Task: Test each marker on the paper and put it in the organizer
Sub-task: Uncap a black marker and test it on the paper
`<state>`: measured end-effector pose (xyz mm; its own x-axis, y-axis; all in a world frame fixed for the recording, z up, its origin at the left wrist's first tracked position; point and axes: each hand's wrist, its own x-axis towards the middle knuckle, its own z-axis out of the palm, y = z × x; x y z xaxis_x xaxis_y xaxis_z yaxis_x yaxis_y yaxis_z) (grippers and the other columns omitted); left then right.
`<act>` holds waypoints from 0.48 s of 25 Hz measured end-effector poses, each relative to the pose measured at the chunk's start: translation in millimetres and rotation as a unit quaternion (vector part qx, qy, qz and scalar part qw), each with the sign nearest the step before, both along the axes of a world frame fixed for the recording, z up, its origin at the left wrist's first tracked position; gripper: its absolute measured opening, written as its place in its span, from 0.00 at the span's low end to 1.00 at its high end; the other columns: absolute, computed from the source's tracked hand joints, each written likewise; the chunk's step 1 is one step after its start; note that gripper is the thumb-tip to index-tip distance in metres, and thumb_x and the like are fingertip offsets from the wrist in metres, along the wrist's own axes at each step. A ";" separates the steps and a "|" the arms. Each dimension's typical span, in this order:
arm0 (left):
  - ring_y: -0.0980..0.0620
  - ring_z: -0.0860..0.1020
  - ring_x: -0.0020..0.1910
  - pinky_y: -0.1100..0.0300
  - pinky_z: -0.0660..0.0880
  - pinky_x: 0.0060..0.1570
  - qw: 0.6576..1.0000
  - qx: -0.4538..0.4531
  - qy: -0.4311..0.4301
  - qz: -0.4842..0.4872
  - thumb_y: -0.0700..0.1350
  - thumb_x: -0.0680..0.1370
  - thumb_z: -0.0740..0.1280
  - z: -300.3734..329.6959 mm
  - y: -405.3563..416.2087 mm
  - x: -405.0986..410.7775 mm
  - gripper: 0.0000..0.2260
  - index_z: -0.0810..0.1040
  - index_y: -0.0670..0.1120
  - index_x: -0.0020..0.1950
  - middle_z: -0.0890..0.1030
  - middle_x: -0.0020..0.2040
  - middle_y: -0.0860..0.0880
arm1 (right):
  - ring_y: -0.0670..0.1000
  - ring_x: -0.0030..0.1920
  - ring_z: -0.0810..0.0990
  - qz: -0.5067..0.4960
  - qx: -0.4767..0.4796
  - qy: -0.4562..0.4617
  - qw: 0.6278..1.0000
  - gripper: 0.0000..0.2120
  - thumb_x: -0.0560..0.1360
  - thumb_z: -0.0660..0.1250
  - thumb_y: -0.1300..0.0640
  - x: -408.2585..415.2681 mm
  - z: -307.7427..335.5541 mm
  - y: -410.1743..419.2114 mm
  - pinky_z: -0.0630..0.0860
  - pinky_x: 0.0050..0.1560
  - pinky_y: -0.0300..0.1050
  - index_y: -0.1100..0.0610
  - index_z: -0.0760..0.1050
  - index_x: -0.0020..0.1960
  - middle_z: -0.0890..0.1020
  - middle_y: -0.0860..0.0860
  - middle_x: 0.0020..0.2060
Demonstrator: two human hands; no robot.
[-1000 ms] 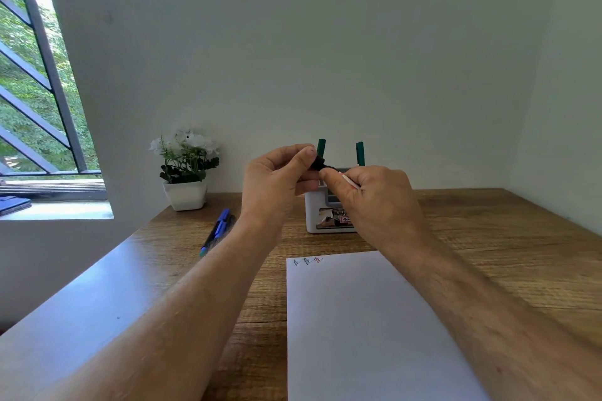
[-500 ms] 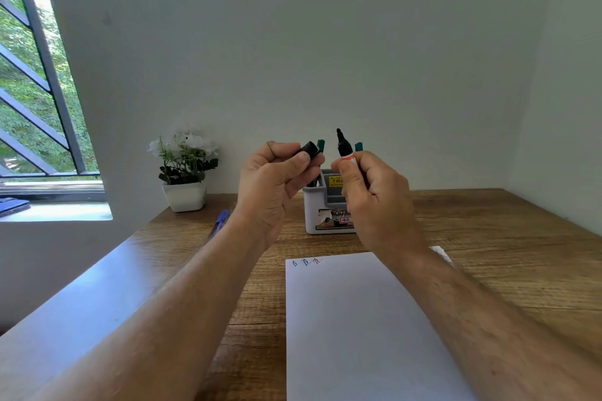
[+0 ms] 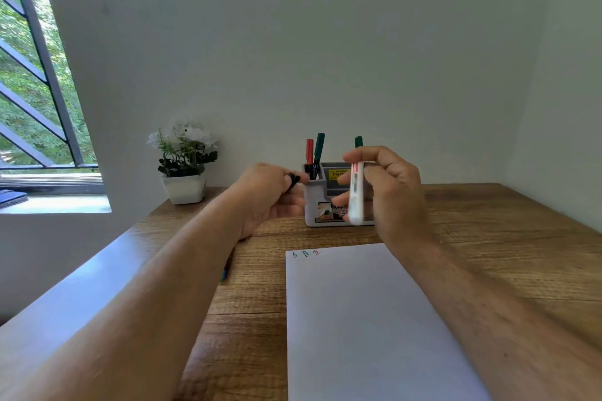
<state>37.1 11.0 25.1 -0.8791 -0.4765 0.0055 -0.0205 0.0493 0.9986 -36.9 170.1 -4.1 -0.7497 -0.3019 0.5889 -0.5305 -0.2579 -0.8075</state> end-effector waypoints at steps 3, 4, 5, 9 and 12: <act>0.52 0.72 0.27 0.61 0.70 0.24 0.995 -0.055 -0.080 -0.002 0.36 0.81 0.51 -3.0 -3.7 -0.9 0.15 0.78 0.40 0.52 0.73 0.33 0.46 | 0.55 0.33 0.85 0.035 0.065 -0.049 0.996 0.06 0.77 0.66 0.64 -1.6 -2.2 4.7 0.78 0.25 0.46 0.55 0.77 0.51 0.85 0.55 0.35; 0.52 0.70 0.27 0.61 0.67 0.24 0.992 -0.073 -0.106 -0.013 0.37 0.80 0.51 -3.6 -4.6 -1.1 0.15 0.78 0.41 0.51 0.72 0.33 0.46 | 0.54 0.28 0.83 0.047 0.097 -0.059 0.992 0.01 0.76 0.69 0.59 -0.6 -3.0 5.8 0.75 0.24 0.43 0.54 0.77 0.46 0.84 0.55 0.31; 0.53 0.68 0.27 0.62 0.65 0.24 0.987 -0.092 -0.132 -0.029 0.37 0.80 0.51 -4.1 -5.0 -1.1 0.15 0.78 0.41 0.51 0.71 0.34 0.47 | 0.52 0.24 0.79 0.050 0.127 -0.060 0.989 0.07 0.76 0.71 0.53 -0.9 -5.3 6.2 0.72 0.22 0.40 0.53 0.77 0.41 0.82 0.55 0.27; 0.55 0.65 0.28 0.64 0.61 0.22 0.953 -0.186 -0.219 -0.099 0.37 0.74 0.58 -7.4 -5.9 -0.4 0.09 0.77 0.42 0.50 0.69 0.38 0.47 | 0.51 0.20 0.73 0.069 0.220 -0.072 0.970 0.10 0.76 0.68 0.51 -0.6 -13.5 5.9 0.67 0.21 0.37 0.54 0.78 0.39 0.79 0.56 0.24; 0.54 0.64 0.31 0.63 0.61 0.25 0.906 -0.294 -0.258 -0.162 0.44 0.71 0.72 -9.3 -6.5 -0.5 0.10 0.78 0.44 0.50 0.69 0.38 0.49 | 0.54 0.23 0.77 0.108 0.238 -0.082 0.962 0.03 0.75 0.69 0.59 0.3 -17.2 7.7 0.69 0.21 0.39 0.58 0.78 0.43 0.82 0.59 0.29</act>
<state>36.6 4.6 15.7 -0.9306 -0.2403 -0.2763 -0.3654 0.6571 0.6593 -36.6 177.7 -21.4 -0.7107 -0.6666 0.2249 -0.3614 0.0717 -0.9296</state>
